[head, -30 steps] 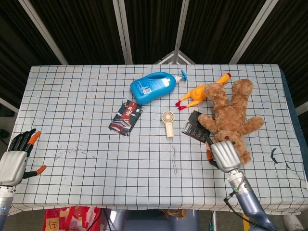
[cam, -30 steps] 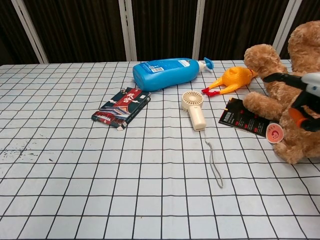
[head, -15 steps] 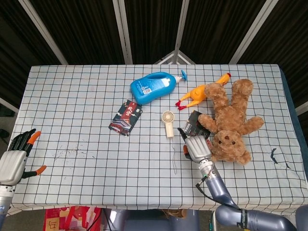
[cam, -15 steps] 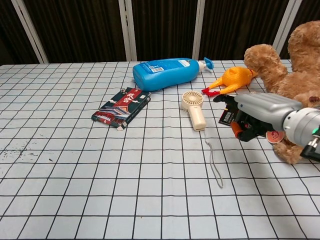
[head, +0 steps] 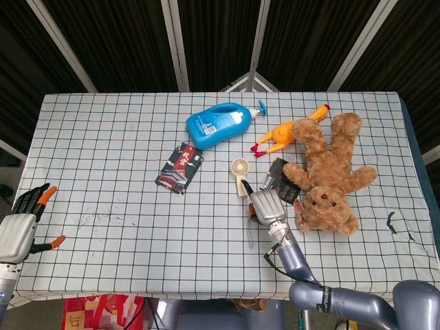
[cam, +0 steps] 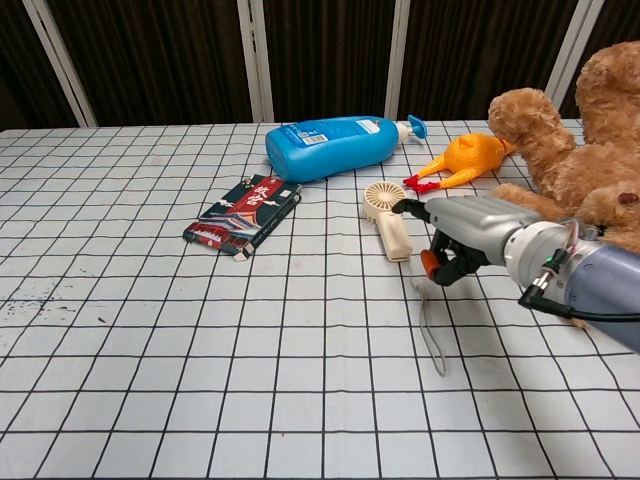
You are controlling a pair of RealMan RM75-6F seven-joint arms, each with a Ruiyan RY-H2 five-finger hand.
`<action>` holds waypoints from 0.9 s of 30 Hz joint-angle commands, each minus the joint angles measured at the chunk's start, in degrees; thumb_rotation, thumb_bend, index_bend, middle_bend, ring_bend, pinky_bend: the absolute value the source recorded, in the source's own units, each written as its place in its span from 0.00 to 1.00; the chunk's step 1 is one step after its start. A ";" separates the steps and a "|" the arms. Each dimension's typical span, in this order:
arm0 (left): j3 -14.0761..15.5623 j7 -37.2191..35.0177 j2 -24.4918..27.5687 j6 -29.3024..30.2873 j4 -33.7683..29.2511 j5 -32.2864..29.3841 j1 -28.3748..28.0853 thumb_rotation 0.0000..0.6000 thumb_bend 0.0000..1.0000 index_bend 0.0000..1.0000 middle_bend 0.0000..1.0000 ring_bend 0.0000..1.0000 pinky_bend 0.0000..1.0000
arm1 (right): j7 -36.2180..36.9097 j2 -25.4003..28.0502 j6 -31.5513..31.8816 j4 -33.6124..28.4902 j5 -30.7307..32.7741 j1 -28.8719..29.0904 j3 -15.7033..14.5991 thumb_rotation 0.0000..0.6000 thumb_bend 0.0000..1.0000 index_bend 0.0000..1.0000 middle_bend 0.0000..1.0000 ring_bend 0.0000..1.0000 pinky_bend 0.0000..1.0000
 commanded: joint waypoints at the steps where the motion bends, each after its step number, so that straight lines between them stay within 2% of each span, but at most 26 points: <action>1: 0.08 -0.01 0.12 -0.03 -0.17 0.06 0.02 1.00 0.10 0.00 0.00 0.00 0.00 | -0.01 -0.64 -0.19 1.07 0.36 0.91 -0.01 1.00 0.69 0.00 0.80 0.91 0.86; 27: 0.08 -0.64 0.40 -0.30 -0.55 -0.24 -0.03 1.00 0.10 0.00 0.00 0.00 0.00 | -0.60 -2.06 0.10 4.46 5.22 4.30 -0.68 1.00 0.69 0.00 0.80 0.91 0.86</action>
